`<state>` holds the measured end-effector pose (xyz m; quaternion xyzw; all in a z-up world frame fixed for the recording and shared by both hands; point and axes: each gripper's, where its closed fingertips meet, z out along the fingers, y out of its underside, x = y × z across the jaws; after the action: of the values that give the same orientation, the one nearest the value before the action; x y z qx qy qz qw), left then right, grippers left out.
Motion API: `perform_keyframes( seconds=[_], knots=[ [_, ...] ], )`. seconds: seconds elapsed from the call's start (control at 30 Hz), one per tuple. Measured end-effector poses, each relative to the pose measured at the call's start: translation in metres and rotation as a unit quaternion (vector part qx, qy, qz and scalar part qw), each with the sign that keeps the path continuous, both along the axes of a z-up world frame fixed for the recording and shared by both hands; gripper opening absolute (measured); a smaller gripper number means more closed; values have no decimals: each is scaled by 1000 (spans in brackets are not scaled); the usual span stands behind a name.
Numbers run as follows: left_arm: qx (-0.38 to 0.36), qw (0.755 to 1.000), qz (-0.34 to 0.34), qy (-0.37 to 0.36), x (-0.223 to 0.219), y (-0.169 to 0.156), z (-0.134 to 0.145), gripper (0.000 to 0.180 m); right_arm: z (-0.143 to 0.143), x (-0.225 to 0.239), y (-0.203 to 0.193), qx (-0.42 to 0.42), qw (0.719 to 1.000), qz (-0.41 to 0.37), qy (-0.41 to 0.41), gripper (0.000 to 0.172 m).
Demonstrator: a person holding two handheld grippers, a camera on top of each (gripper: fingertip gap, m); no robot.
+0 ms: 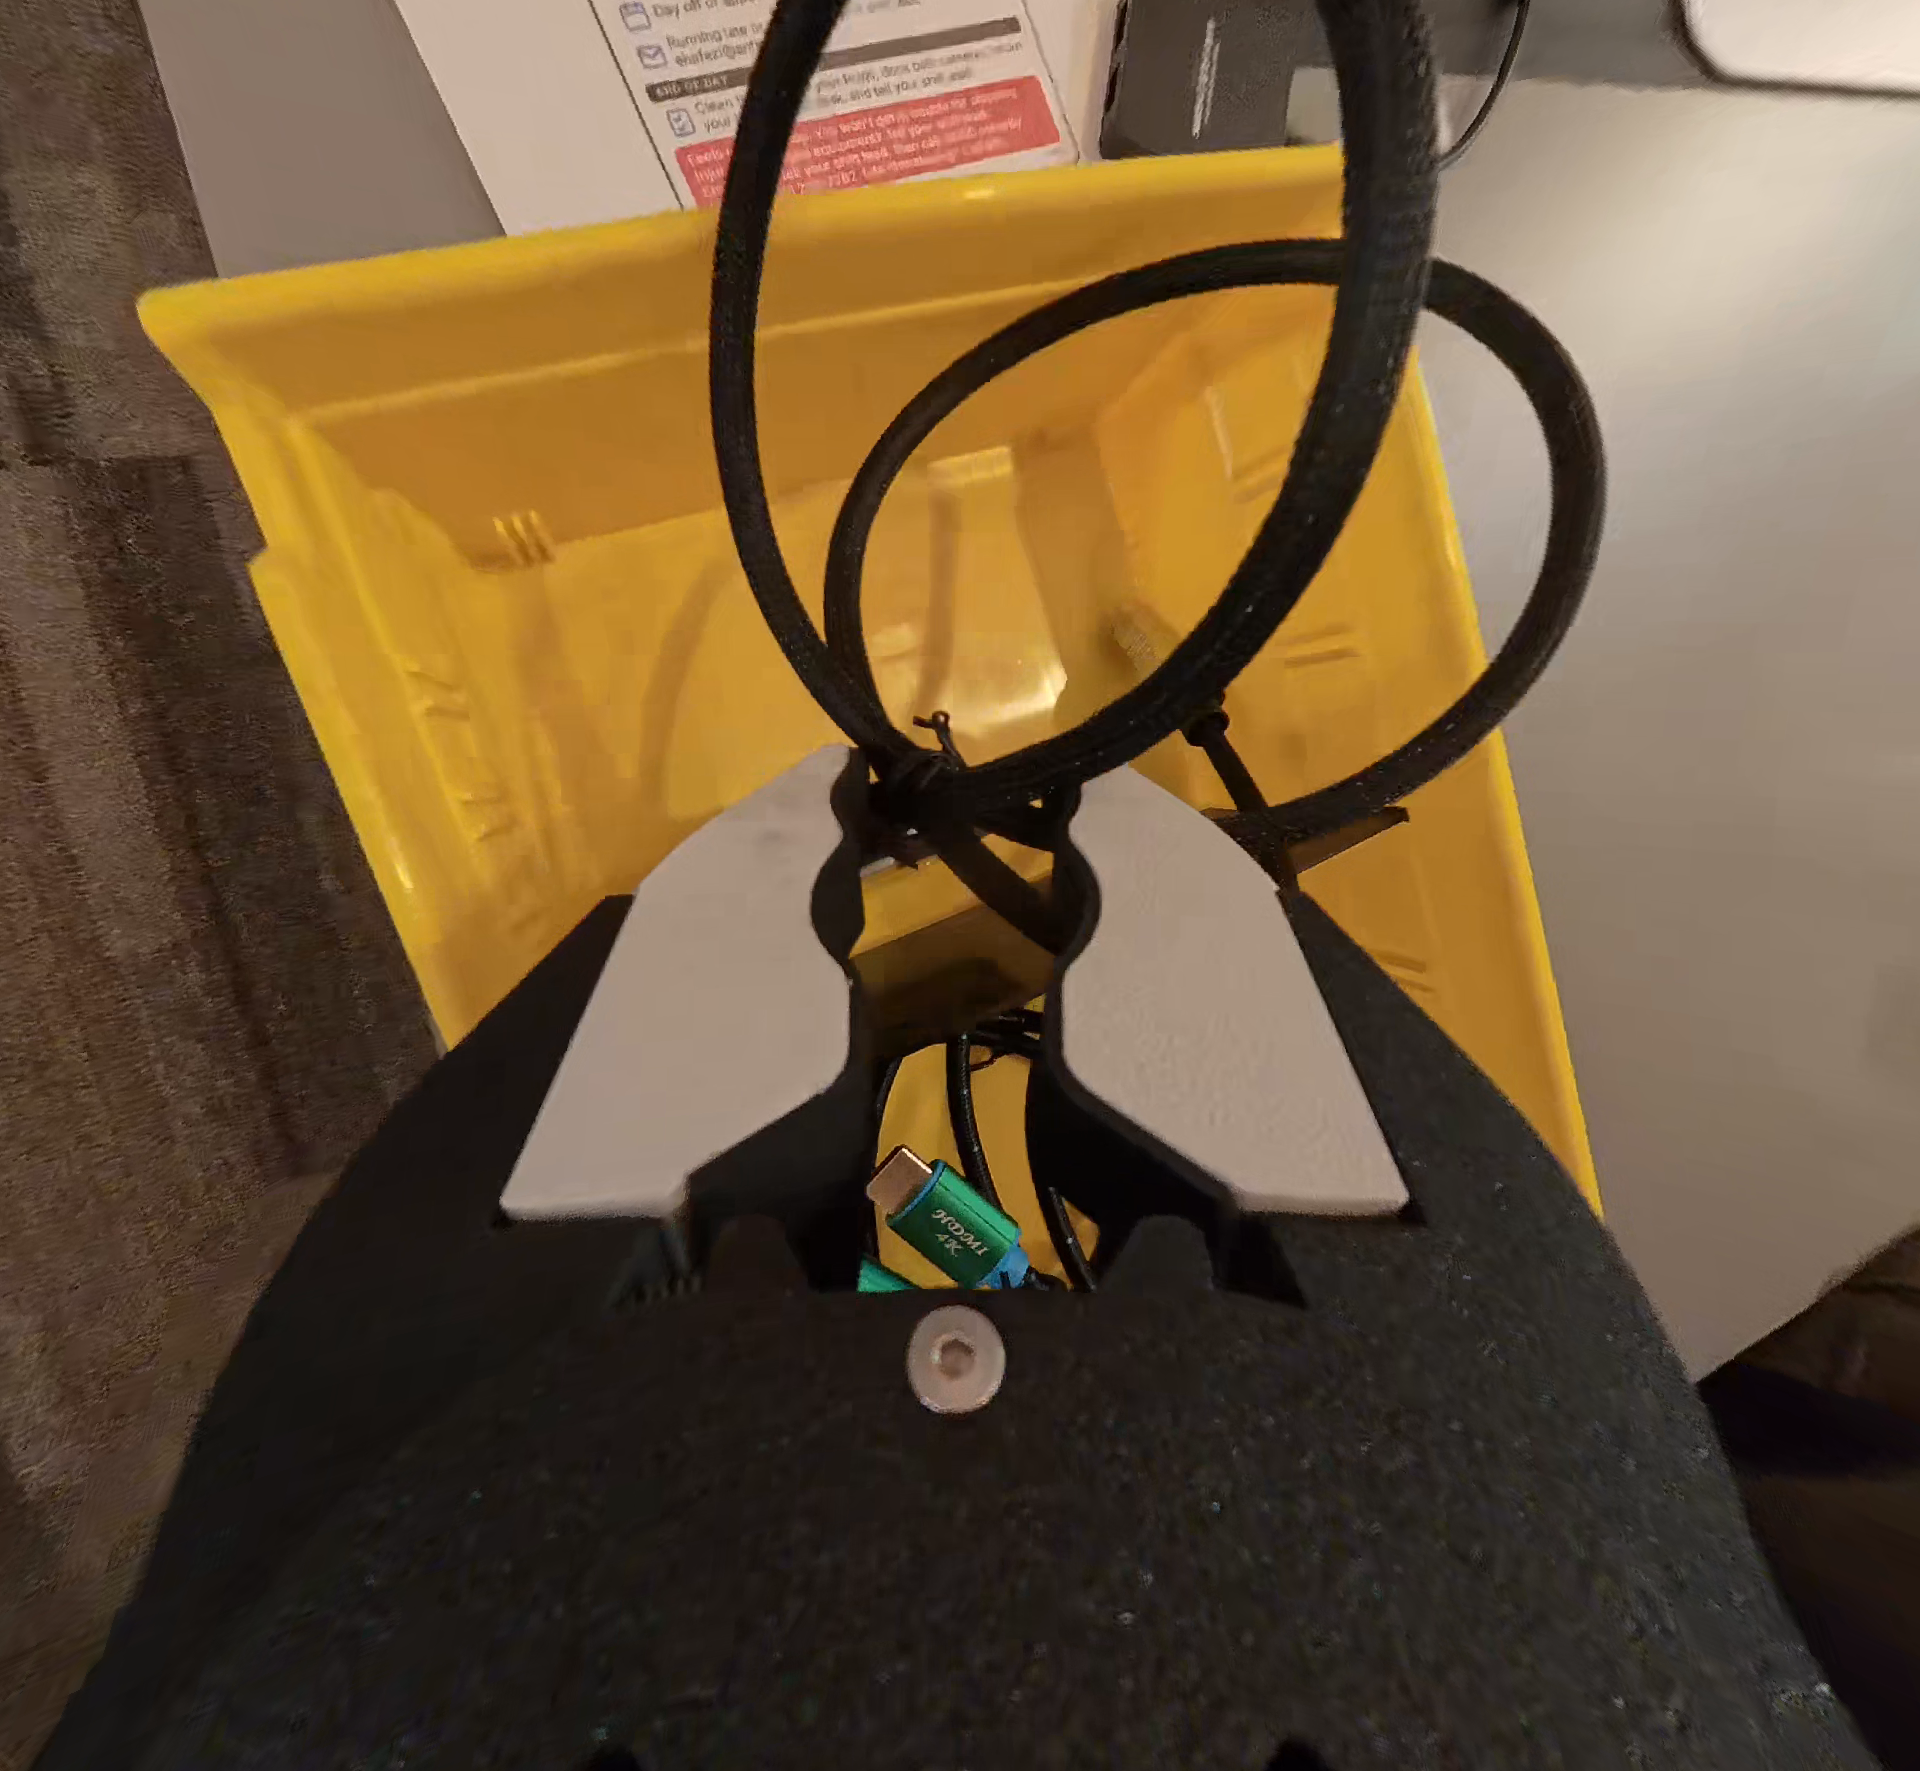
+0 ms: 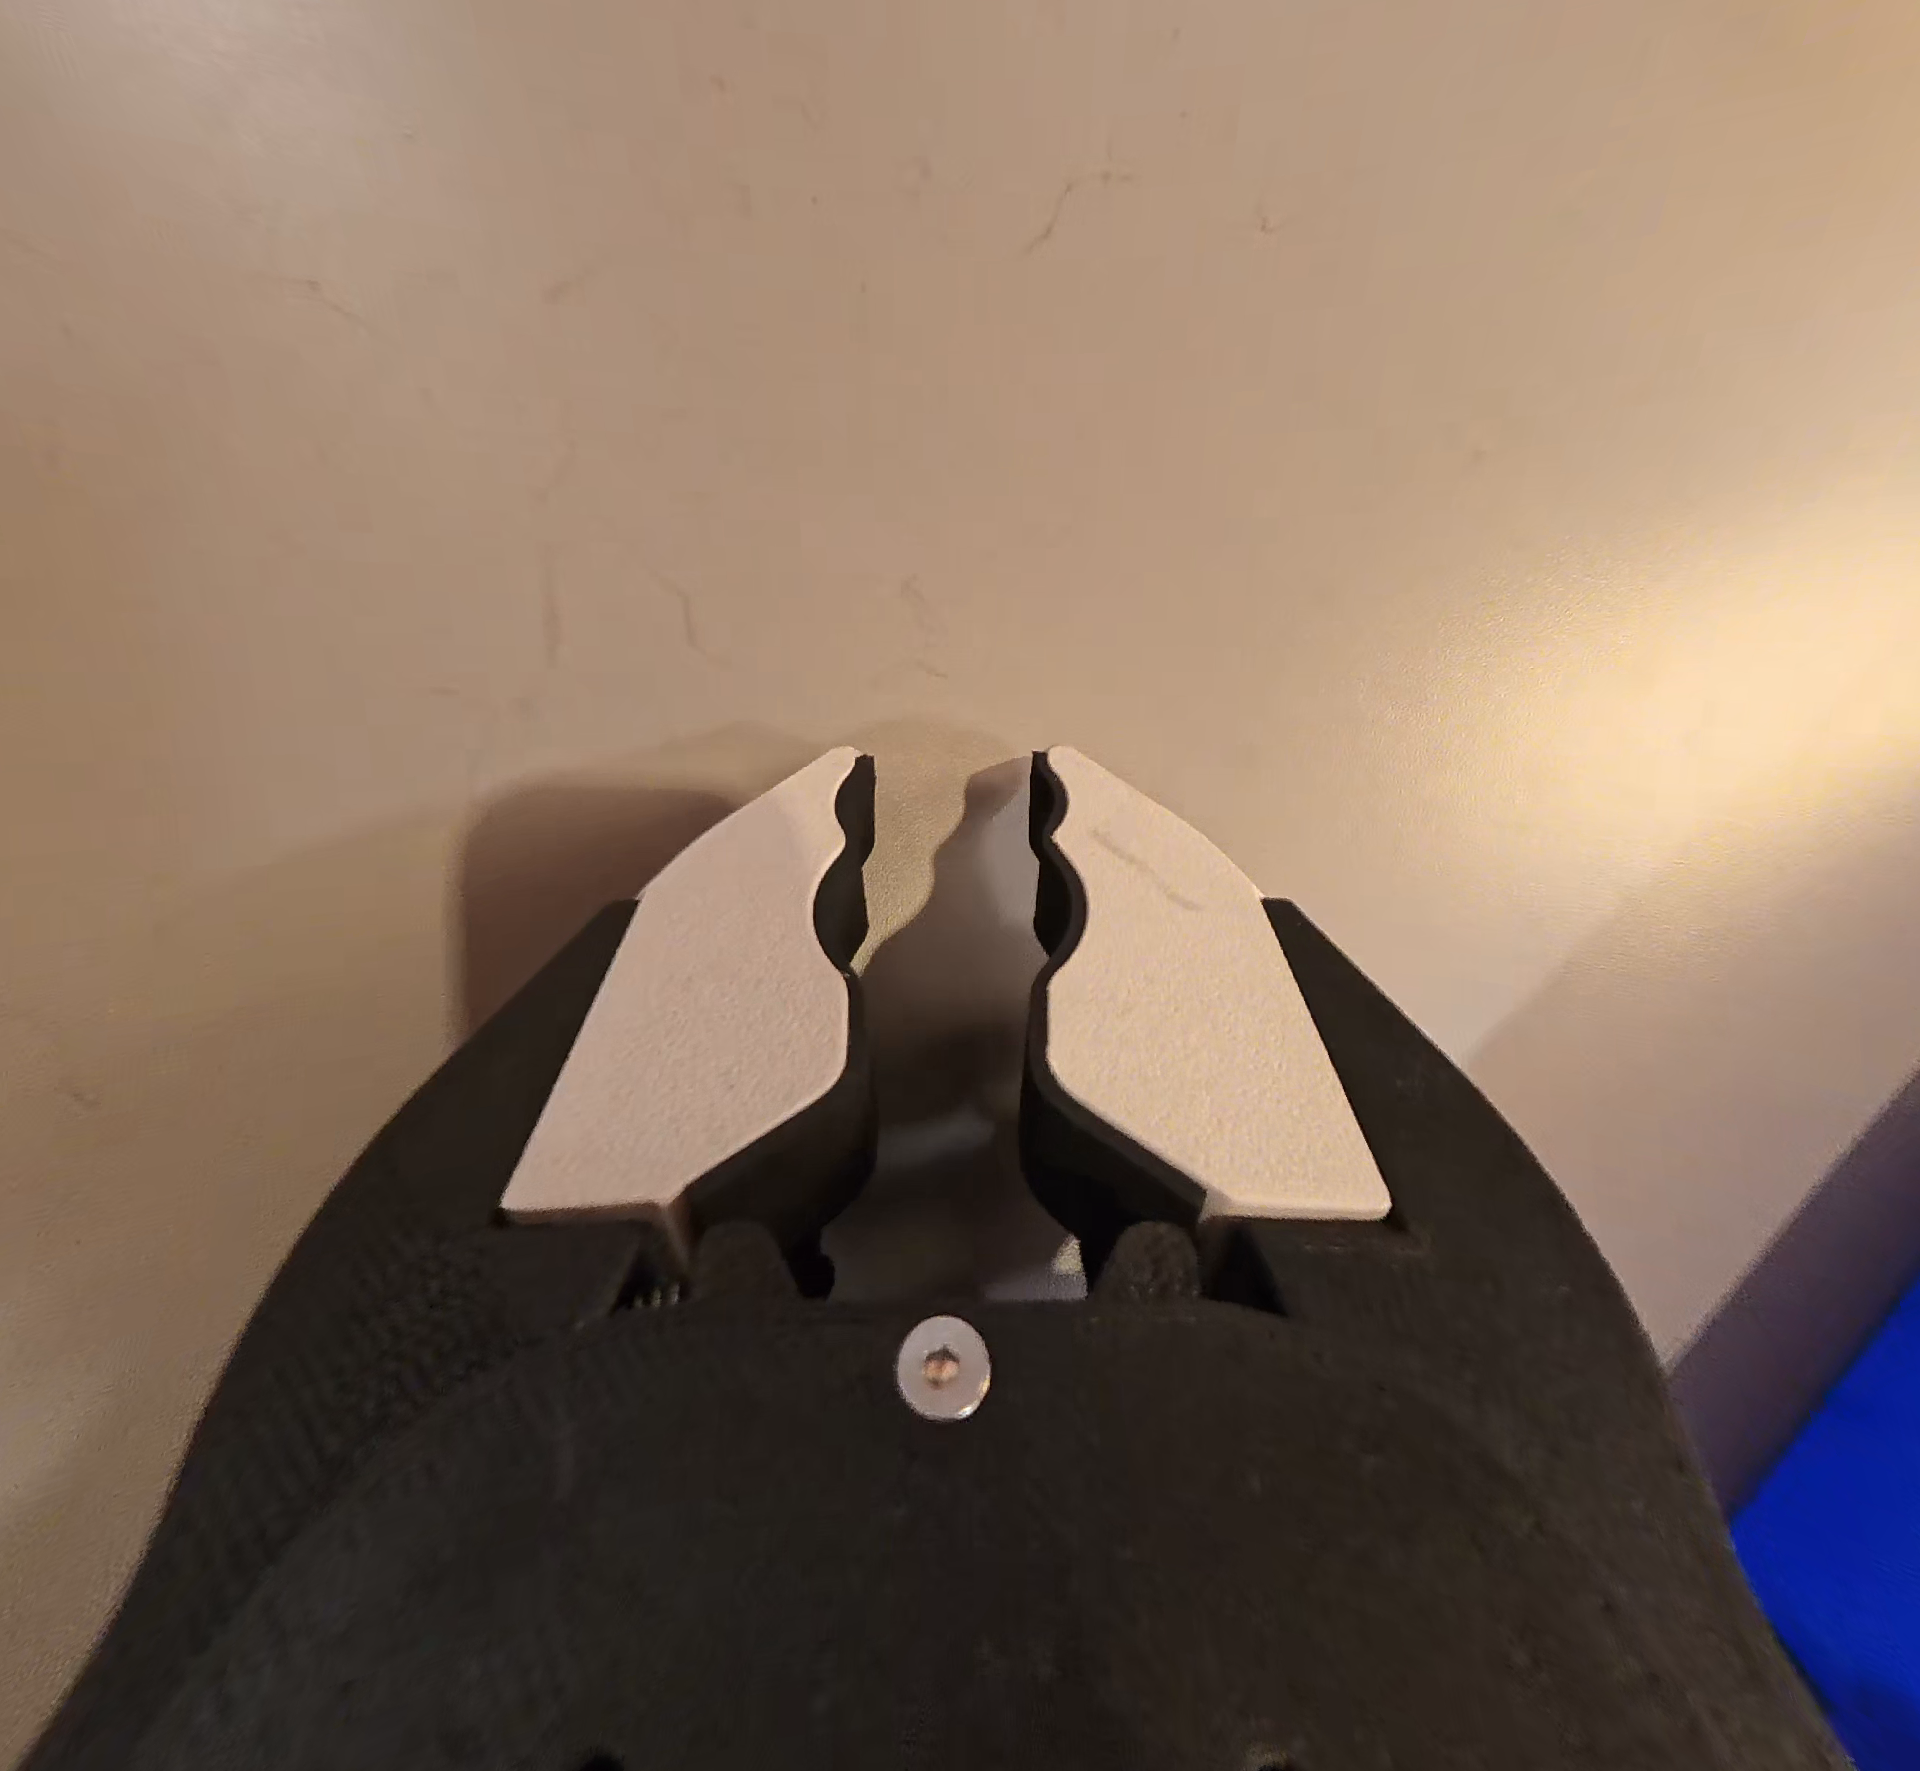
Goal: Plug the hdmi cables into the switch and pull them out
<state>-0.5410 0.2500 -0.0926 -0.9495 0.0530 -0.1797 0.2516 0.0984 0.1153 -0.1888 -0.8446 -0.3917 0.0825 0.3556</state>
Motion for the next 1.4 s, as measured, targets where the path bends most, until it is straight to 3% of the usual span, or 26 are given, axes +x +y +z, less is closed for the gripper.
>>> perform_keyframes(
  seconds=[0.03,0.2,0.33,0.43,0.57,0.73,0.83,0.97,1.13,1.27,1.4],
  knots=[
    [6,1000,7,-17,0,0,0,31,0,0,0,0,1000,0,0,28],
    [22,999,21,-25,-2,-3,1,21,0,0,0,-3,1000,4,2,28],
    [73,996,41,-39,0,1,25,15,0,0,0,-7,1000,4,2,28],
    [132,989,50,-35,5,3,64,14,0,0,-1,-10,1000,4,2,30],
    [216,976,21,-19,39,1,140,13,0,0,-2,-10,1000,3,5,30],
    [300,952,-60,23,120,-10,234,13,0,0,-1,-11,1000,3,7,30],
    [303,944,-131,16,181,-17,255,13,1,0,-1,-7,1000,-1,13,31],
    [254,942,-220,-3,260,-18,221,13,5,2,-1,0,999,-10,31,30],
    [161,933,-322,-31,355,-23,130,14,8,10,-6,2,999,-25,40,30],
    [126,907,-392,-88,432,-32,70,14,9,15,-7,11,998,-37,47,30],
    [149,869,-449,-147,499,-43,34,14,11,17,-6,17,997,-46,60,30]
  ],
)
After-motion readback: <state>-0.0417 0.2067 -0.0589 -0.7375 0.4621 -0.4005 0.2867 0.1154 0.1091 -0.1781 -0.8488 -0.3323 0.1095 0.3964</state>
